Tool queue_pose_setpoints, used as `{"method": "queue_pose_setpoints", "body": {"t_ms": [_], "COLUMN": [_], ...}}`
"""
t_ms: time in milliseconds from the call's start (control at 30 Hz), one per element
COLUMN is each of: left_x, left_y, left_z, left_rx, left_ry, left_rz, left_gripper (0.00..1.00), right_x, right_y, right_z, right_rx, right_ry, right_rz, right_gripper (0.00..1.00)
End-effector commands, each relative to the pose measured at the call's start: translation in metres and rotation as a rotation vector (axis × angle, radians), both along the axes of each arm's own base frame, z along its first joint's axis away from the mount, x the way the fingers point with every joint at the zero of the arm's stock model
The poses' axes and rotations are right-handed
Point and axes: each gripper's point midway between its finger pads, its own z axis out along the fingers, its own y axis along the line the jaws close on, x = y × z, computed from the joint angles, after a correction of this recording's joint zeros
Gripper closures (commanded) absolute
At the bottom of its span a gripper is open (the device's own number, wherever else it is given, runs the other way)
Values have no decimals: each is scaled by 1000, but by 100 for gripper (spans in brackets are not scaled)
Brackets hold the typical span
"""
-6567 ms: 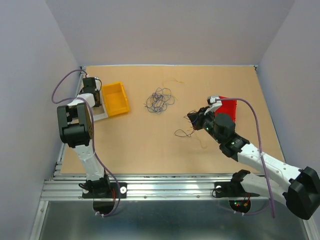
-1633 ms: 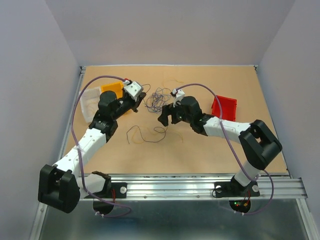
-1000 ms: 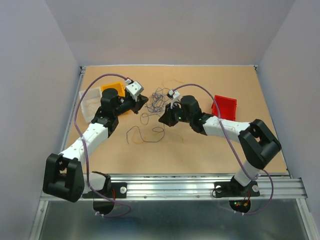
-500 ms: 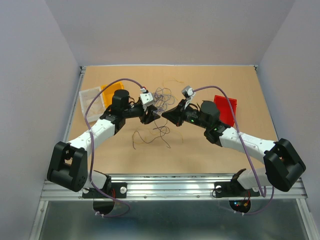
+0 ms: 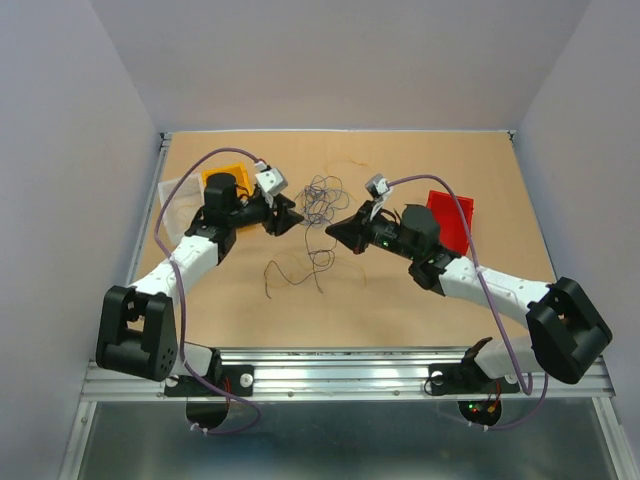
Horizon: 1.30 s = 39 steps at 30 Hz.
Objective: Untangle the cables
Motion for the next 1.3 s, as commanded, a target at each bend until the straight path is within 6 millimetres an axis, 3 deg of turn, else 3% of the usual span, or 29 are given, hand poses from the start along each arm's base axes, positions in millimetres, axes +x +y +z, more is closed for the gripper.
{"method": "queue_pose_setpoints", "body": {"t_ms": [0, 67, 200, 267, 367, 600, 700, 1267], "left_x": [28, 27, 2, -22, -41, -46, -41, -46], "left_y": [29, 36, 32, 20, 2, -32, -38, -68], "left_z": [54, 60, 67, 66, 53, 21, 9, -23], "left_rx": [-116, -148, -168, -175, -148, -21, 5, 92], "left_ry": [-88, -97, -128, -143, -108, -107, -79, -33], "left_rz": [114, 128, -5, -153, -240, -284, -283, -300], "left_gripper": [43, 40, 33, 30, 27, 22, 22, 22], "right_x": [1, 2, 4, 4, 3, -3, -7, -9], "right_y": [-5, -6, -6, -6, -4, -5, -5, -12], "right_z": [16, 15, 13, 13, 14, 18, 23, 32], "right_rx": [34, 30, 24, 23, 23, 30, 44, 106], "right_ry": [-68, -66, -63, -62, -65, -76, -87, -107], "right_rz": [-38, -46, -52, -52, -38, -17, -7, -36], "right_gripper": [99, 99, 99, 100, 99, 99, 100, 99]}}
